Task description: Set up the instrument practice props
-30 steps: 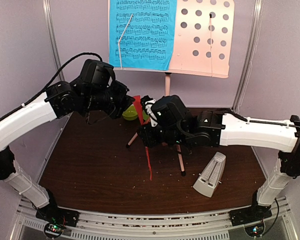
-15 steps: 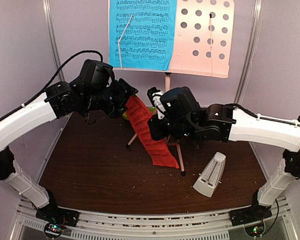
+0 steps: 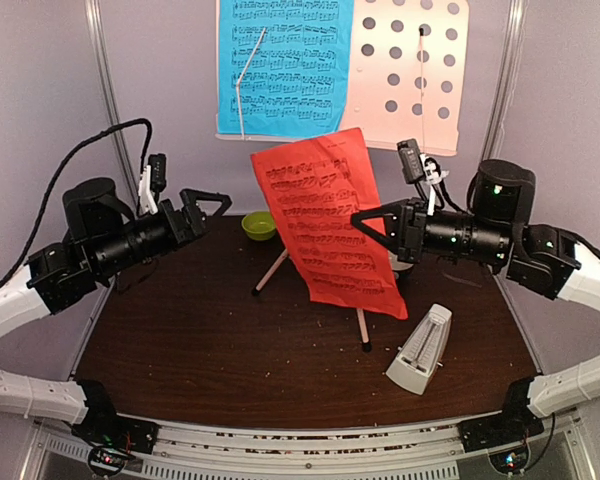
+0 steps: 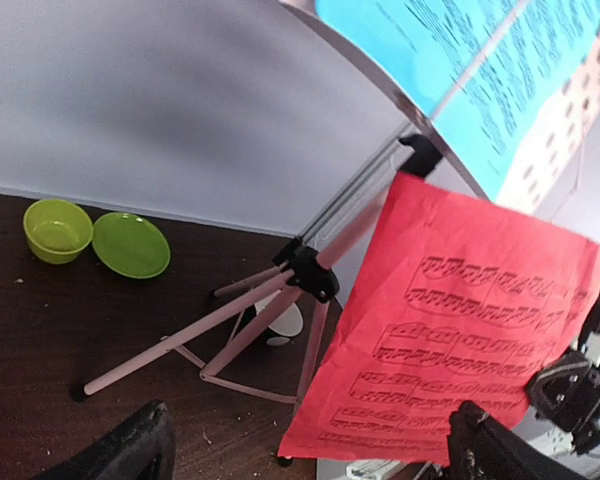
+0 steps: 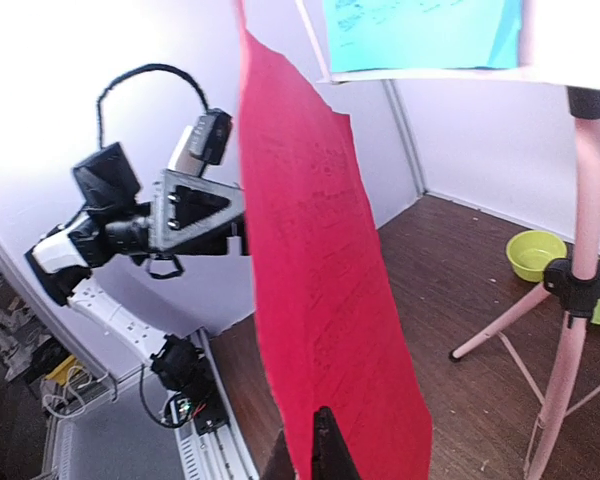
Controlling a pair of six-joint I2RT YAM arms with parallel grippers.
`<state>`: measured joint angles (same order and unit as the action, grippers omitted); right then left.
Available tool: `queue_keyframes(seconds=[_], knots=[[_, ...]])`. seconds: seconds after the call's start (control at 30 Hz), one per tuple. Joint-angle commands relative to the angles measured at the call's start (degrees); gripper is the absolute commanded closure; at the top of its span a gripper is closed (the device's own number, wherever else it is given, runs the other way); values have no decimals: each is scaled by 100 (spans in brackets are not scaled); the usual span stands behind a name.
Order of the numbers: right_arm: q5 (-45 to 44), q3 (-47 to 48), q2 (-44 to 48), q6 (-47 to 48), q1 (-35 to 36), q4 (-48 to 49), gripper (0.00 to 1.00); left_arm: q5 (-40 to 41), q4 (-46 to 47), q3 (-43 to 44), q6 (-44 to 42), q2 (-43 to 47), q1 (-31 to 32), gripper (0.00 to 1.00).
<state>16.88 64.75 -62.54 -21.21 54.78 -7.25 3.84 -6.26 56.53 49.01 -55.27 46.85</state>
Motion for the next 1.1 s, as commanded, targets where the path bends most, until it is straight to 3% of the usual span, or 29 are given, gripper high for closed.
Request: queue_keyframes(seconds=[0.0,0.23,0.43,0.77,0.9,1.07], knots=[[1240,-141,327,21,-64,594,100,-1139,1360,-617,-1062,216,-19,3],[1955,-154,682,223,-72,74,100,-1822,1346,-880,-1968,561,26,7],[1860,-61,766,528,-73,-837,100,-2319,546,-693,-2752,885,26,7],[1296,1041,-148,1985,59,-3459,100,-2782,-2610,1061,-4667,166,139,2],[1126,1357,-459,2356,235,-3932,100,-2554,-3234,1678,-5289,-291,355,2],[1165,1600,-746,2578,434,-4106,100,-2720,-3278,2118,-5747,-954,518,2]])
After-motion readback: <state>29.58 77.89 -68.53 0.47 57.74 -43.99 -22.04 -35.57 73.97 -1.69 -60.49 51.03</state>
